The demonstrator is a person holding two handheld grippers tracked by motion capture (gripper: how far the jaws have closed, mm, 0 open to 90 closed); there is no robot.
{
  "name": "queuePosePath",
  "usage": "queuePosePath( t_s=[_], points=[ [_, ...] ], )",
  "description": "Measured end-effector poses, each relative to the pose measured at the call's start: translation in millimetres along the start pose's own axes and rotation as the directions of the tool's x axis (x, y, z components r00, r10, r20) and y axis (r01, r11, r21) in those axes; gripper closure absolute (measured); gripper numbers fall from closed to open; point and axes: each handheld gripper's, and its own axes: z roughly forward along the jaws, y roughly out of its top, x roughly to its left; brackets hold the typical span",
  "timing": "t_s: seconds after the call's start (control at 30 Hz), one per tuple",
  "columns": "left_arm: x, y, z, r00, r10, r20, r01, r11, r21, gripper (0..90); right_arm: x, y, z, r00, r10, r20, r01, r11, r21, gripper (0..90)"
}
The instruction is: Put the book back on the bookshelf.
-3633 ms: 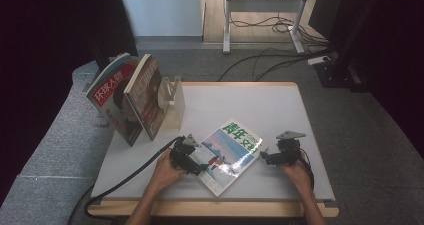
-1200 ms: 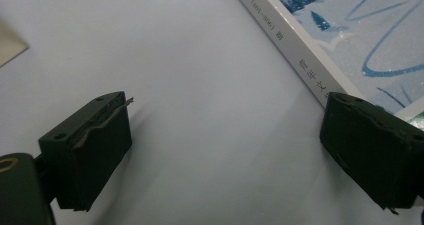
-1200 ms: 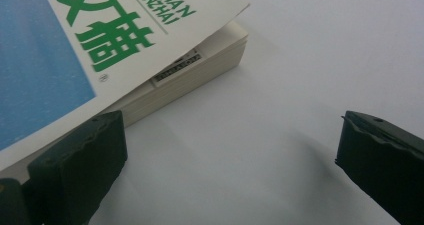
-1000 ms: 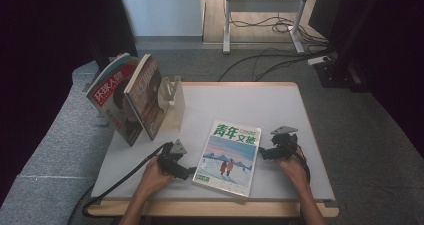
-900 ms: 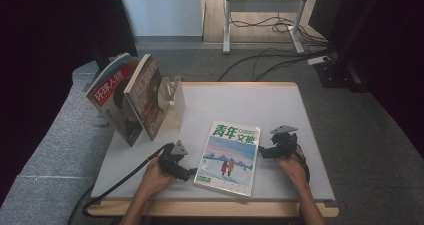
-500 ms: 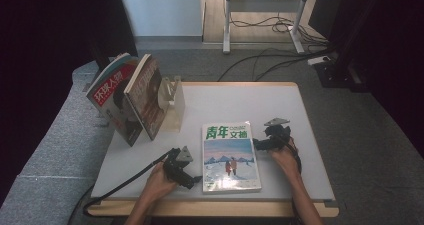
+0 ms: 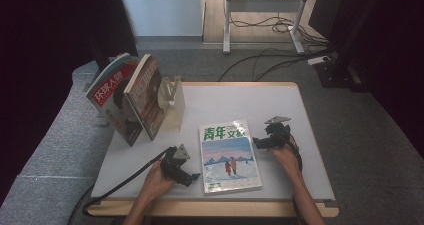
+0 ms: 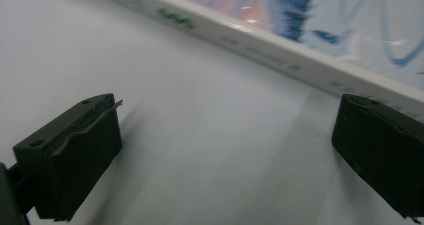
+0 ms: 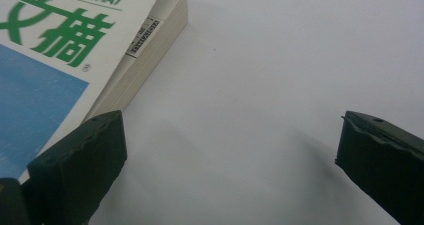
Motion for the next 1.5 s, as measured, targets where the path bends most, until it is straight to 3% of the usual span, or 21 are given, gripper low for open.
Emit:
queuePosePath(
  t_s=[0.2, 0.4, 0.6, 0.8, 1.13, 1.33, 1.5],
  points=[
    [6.7, -5.5, -3.7, 0.9996, -0.025, -0.015, 0.025, 0.9996, -0.010, 0.0, 1.0, 4.9, -15.9, 0.9992, -0.002, -0.039, 0.001, 0.9997, -0.024, 0.0],
    [6.4, -5.8, -3.6, 0.9996, -0.025, -0.017, 0.024, 0.9996, -0.010, 0.0, 18.2, 14.8, -22.2, 0.9918, -0.045, -0.119, 0.041, 0.9983, -0.043, 0.0],
    [6.4, -5.9, -3.6, 0.9995, -0.025, -0.017, 0.025, 0.9996, -0.011, 0.0, 37.8, 25.0, -16.5, 0.9785, -0.091, -0.185, 0.083, 0.9953, -0.048, 0.0],
    [6.4, -5.9, -3.6, 0.9995, -0.025, -0.017, 0.025, 0.9996, -0.012, 0.0, 46.9, 26.9, -6.4, 0.9696, -0.112, -0.218, 0.108, 0.9938, -0.027, 0.0],
    [6.4, -5.9, -3.5, 0.9995, -0.025, -0.017, 0.025, 0.9996, -0.012, 0.0, 47.0, 28.5, 17.9, 0.9611, -0.070, -0.267, 0.077, 0.9969, 0.017, 0.0],
    [6.4, -5.9, -3.5, 0.9995, -0.025, -0.017, 0.025, 0.9996, -0.012, 0.0, 43.1, 28.6, 27.4, 0.9505, -0.014, -0.310, 0.021, 0.9996, 0.018, 0.0],
    [6.4, -6.0, -3.5, 0.9995, -0.025, -0.017, 0.025, 0.9996, -0.012, 0.0, 43.0, 28.6, 27.7, 0.9500, -0.016, -0.312, 0.021, 0.9997, 0.015, 0.0]
  ],
)
